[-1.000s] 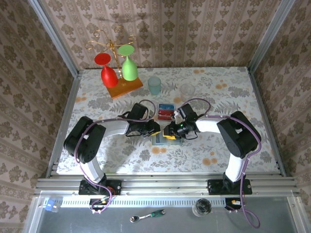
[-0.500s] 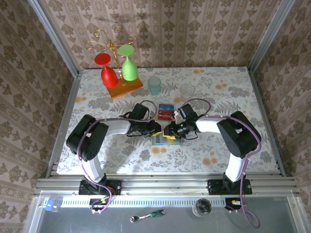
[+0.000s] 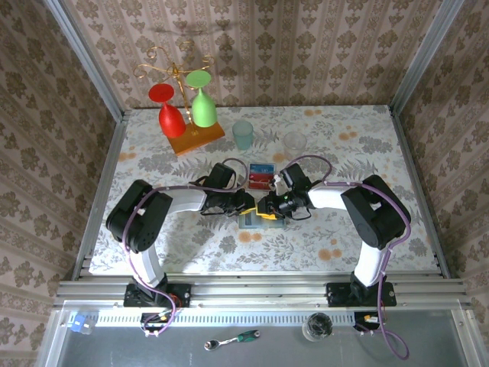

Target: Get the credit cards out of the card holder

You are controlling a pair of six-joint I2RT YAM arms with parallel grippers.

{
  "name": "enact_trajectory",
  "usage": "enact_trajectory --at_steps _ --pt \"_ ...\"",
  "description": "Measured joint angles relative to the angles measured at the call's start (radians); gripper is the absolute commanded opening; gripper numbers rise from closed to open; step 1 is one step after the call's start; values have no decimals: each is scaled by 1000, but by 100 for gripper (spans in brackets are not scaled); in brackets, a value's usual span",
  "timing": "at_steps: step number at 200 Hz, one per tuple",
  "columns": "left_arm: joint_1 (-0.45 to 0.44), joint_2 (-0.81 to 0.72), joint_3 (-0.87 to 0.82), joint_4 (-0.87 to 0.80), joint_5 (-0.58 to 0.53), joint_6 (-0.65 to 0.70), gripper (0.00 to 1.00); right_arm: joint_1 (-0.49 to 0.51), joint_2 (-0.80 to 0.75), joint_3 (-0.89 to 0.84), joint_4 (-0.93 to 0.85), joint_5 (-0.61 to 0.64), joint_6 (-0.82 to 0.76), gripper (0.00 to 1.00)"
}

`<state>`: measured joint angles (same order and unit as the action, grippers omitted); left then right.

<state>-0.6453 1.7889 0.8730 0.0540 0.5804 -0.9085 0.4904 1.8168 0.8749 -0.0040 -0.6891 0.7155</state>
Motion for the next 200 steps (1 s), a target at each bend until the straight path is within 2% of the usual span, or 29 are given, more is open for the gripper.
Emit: enact_trajectory --at_steps 124,200 --pt "-29 -30 -23 39 0 -49 20 -3 -67 -53 23 -11 51 33" --pt "-51 -54 -23 43 3 -61 21 -8 -246 -51 -26 47 40 33"
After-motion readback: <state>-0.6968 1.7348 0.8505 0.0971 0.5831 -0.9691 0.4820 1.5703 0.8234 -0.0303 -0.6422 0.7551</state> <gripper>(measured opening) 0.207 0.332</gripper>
